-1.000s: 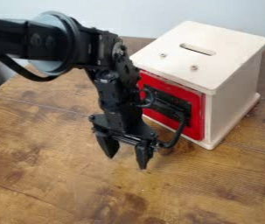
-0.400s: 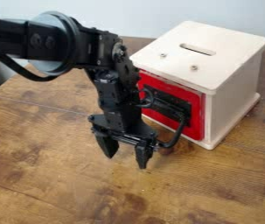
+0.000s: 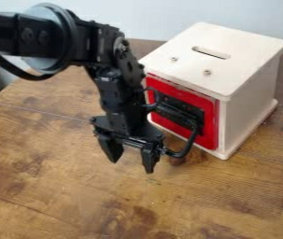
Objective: Close the drawer
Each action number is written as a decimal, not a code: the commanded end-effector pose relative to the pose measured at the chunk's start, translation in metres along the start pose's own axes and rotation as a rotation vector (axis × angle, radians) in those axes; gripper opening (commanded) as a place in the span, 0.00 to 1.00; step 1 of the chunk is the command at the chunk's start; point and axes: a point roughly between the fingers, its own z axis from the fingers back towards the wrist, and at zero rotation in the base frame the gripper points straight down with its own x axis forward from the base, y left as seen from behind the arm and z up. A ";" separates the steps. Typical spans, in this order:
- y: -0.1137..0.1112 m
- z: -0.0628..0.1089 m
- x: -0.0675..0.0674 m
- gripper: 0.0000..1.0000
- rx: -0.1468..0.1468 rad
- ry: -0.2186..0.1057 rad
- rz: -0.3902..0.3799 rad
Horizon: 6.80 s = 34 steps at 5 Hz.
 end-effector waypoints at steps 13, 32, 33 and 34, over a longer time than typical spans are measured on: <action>0.008 0.067 0.017 1.00 0.016 -0.110 0.036; -0.024 0.034 0.014 1.00 0.002 -0.062 -0.006; -0.025 0.031 0.012 1.00 -0.002 -0.045 -0.008; -0.025 0.027 0.010 1.00 -0.003 -0.035 -0.012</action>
